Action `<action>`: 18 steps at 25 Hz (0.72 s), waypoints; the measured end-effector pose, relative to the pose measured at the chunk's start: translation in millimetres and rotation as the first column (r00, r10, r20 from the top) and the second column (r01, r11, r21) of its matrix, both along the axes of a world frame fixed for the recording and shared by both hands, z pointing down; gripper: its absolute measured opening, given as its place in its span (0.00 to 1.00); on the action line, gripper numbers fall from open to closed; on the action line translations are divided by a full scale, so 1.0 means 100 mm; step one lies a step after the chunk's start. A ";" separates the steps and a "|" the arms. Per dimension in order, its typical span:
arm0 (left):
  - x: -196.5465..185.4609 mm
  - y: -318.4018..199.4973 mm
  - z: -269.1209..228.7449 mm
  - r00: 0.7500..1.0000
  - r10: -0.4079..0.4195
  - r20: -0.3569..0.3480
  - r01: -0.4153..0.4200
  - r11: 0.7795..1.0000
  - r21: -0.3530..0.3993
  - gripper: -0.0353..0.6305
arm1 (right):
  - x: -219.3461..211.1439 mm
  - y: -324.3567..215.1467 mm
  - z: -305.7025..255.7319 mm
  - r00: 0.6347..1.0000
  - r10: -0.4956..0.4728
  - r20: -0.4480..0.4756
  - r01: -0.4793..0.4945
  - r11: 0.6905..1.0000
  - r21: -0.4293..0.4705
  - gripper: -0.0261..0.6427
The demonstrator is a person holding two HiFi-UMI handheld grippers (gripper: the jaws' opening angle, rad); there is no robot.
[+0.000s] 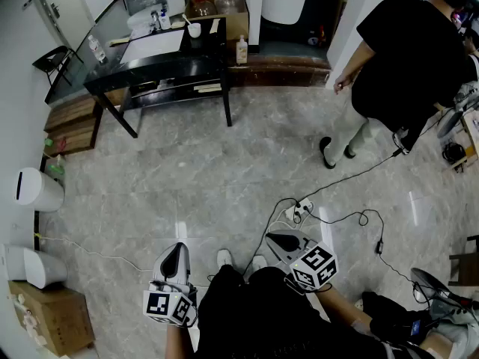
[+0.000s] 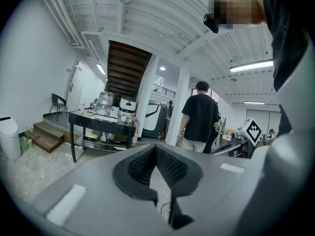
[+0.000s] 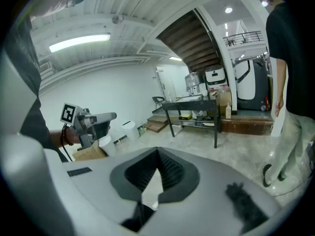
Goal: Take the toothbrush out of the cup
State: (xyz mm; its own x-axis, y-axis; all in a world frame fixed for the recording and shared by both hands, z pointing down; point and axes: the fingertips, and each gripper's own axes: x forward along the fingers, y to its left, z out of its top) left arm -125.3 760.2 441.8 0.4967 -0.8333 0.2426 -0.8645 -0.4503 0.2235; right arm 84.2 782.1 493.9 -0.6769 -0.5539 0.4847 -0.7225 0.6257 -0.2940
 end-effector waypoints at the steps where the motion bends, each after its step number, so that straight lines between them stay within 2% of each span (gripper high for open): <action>1: 0.01 -0.01 0.00 1.000 0.007 -0.006 -0.007 1.000 0.004 0.07 | 0.01 -0.01 0.00 1.000 -0.001 -0.006 0.001 1.000 0.000 0.06; 8: -0.14 -0.14 0.03 1.000 0.024 0.000 -0.024 0.999 0.023 0.07 | -0.21 -0.16 -0.03 1.000 -0.011 -0.006 0.011 0.999 0.037 0.06; 14: -0.27 -0.29 0.08 1.000 0.025 -0.008 -0.025 1.000 0.018 0.06 | -0.46 -0.30 -0.19 0.999 -0.030 0.039 0.025 0.992 0.124 0.06; 18: -0.37 -0.48 0.08 0.999 0.036 -0.021 -0.036 0.999 0.020 0.07 | -0.57 -0.49 -0.27 0.999 -0.003 0.051 -0.005 0.990 0.144 0.06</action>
